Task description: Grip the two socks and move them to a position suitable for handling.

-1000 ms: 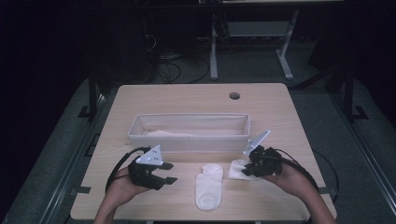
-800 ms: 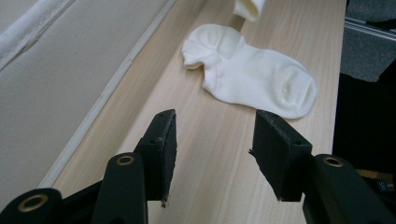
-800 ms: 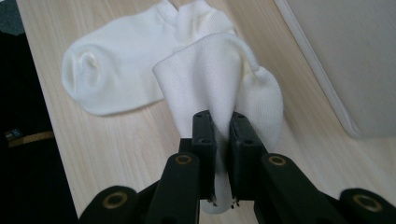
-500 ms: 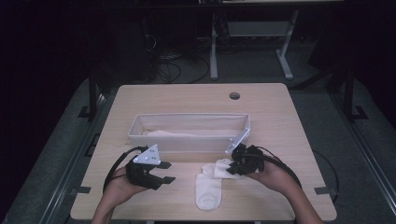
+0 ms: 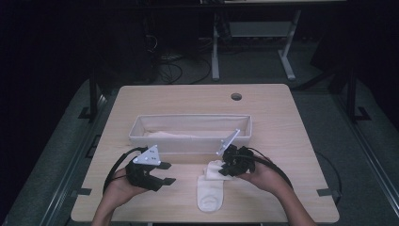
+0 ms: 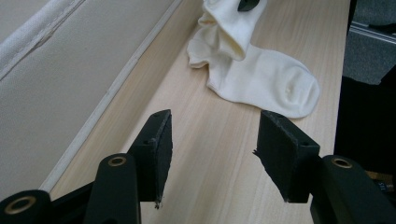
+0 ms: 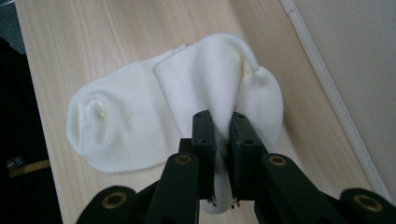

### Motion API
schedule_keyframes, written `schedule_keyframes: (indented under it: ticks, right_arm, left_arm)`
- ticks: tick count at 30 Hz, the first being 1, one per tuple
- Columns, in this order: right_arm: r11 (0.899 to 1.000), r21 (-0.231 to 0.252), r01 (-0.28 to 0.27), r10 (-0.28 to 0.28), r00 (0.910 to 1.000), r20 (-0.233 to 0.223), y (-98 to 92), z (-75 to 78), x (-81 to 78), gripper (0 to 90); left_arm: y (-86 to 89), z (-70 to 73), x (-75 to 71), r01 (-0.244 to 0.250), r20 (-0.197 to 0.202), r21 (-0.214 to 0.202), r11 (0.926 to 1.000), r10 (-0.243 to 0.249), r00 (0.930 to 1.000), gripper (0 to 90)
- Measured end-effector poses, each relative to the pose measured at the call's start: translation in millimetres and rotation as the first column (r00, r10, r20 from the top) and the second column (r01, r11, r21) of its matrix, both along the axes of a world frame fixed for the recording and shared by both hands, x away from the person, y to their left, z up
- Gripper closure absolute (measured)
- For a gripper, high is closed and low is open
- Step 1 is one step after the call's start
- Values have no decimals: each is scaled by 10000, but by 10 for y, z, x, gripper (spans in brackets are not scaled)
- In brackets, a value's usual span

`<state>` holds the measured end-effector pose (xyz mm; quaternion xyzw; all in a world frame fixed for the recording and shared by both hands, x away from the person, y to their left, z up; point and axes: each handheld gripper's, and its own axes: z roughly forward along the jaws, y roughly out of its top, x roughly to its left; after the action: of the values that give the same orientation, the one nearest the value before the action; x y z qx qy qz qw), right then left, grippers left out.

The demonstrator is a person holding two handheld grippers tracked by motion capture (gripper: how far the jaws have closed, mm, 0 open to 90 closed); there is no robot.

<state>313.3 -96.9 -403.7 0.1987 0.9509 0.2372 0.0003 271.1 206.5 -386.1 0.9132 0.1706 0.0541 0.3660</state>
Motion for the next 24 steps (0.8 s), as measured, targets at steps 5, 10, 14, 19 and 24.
schedule_keyframes:
  ticks: [5, 10, 14, 19, 24]
  right_arm:
    - [10000, -19, -98, 98, 10000, -15, 64, -26, 16, 820]
    - [9998, -29, -176, 176, 9998, 1, 125, -33, 21, 819]
    - [9996, -118, -267, 268, 9996, 71, 176, -41, 35, 819]
    - [9991, -241, -353, 355, 9994, 56, 218, -69, 37, 815]
    - [9989, -276, -390, 393, 9992, 86, 238, -79, 42, 814]
  left_arm:
    - [19, 6, 2, -57, 10, -35, 10000, 57, 10000, 455]
    - [38, 26, -4, -110, 86, -155, 9998, 112, 9999, 455]
    - [59, 25, 5, -224, 189, -174, 9996, 227, 9996, 455]
    - [60, 32, -1, -211, 202, -208, 9996, 215, 9996, 455]
    - [25, 4, -4, -71, 203, -9, 10000, 71, 9998, 455]
